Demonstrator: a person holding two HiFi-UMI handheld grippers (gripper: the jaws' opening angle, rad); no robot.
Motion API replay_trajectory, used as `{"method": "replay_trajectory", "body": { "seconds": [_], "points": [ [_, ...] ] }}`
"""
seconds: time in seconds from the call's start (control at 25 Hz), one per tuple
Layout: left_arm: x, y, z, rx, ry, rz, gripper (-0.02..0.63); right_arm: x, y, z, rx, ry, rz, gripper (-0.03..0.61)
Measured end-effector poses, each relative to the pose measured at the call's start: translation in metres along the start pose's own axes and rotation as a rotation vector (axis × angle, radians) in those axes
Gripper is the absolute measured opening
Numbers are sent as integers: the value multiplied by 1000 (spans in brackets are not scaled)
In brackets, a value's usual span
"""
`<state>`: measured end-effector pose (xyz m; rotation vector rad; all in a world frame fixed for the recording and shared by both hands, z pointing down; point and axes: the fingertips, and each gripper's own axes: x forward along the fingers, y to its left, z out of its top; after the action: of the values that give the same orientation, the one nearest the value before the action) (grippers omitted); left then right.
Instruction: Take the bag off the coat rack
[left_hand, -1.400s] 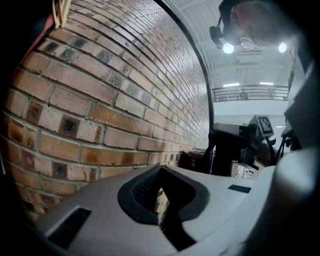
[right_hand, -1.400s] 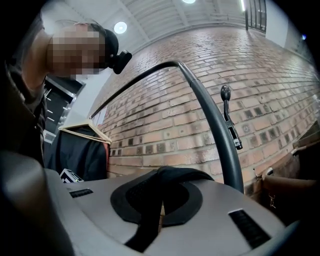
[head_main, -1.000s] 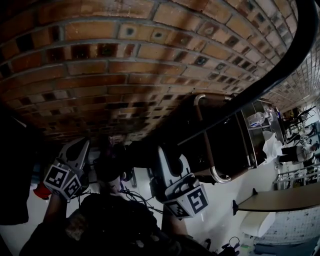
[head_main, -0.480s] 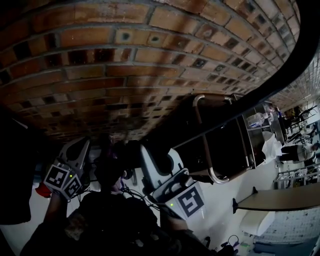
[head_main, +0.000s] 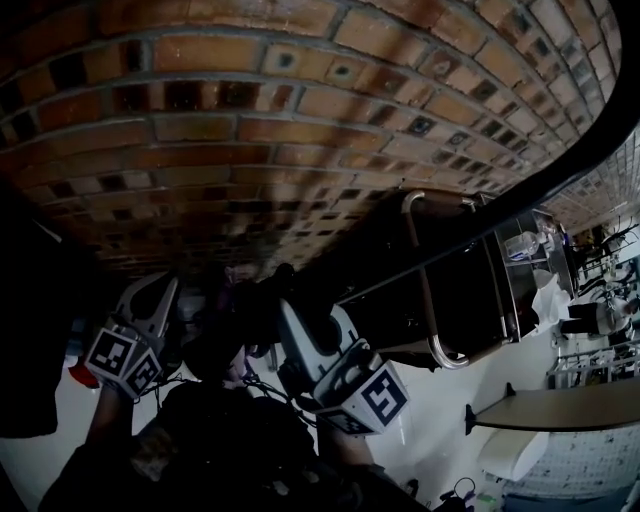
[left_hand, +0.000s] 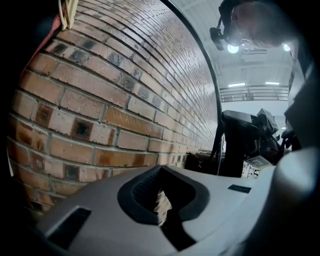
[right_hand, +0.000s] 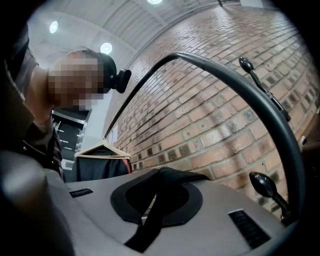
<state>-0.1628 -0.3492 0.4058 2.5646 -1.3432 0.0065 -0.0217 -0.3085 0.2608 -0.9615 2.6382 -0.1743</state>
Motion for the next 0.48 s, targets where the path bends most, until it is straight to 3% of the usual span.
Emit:
{"method": "replay_trajectory", "body": {
  "seconds": [0.32,0.48],
  "points": [
    [-11,3,-19,16,9,0,40,-28,20,-27,-1,6,-1,12],
    [-25,-16,-17,38,-1,0,40,-53,29,-27,9,-1,-11,12]
  ]
}}
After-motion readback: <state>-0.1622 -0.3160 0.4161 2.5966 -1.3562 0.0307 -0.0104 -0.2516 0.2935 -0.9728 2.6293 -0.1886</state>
